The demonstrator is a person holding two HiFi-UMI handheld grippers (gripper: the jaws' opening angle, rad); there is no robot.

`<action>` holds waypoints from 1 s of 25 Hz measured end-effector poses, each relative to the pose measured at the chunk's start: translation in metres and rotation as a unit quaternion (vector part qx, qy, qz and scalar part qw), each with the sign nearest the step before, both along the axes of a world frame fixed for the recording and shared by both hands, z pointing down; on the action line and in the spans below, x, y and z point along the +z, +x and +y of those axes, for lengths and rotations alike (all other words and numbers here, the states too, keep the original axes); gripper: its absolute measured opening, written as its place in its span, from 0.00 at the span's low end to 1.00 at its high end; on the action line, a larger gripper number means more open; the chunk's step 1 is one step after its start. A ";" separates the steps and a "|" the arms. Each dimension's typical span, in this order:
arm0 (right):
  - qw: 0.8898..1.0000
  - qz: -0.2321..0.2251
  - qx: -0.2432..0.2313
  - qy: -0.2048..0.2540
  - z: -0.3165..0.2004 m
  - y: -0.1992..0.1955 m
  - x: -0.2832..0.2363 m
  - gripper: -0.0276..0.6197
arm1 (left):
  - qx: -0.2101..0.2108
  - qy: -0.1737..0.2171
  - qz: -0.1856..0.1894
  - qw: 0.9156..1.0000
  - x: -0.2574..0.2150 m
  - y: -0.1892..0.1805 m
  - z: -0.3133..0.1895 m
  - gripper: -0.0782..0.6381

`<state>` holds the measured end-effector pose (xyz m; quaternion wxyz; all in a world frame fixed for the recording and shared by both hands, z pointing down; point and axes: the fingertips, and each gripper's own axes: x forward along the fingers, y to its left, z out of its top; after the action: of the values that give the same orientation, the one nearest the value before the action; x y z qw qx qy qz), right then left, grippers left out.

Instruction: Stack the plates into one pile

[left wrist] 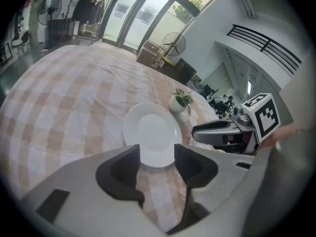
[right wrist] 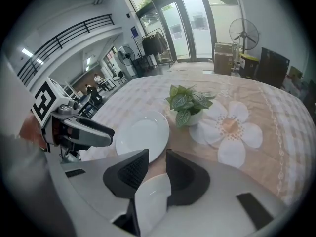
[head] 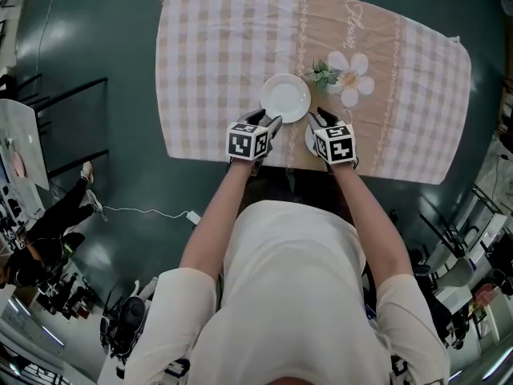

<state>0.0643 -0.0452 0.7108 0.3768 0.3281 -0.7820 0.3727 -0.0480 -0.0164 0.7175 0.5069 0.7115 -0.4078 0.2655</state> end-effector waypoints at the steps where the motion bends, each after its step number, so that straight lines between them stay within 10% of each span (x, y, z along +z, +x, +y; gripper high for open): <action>1: 1.000 0.002 0.000 -0.001 -0.002 -0.001 0.002 0.24 | -0.002 0.002 -0.001 1.000 0.001 -0.003 -0.003 0.42; 25: 0.999 0.022 0.023 -0.035 -0.015 -0.017 0.032 0.25 | 0.005 0.016 -0.025 1.000 0.029 -0.021 -0.027 0.41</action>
<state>0.0469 -0.0604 0.7433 0.3961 0.3406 -0.7523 0.4013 -0.0686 -0.0429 0.7462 0.4838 0.7148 -0.4211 0.2787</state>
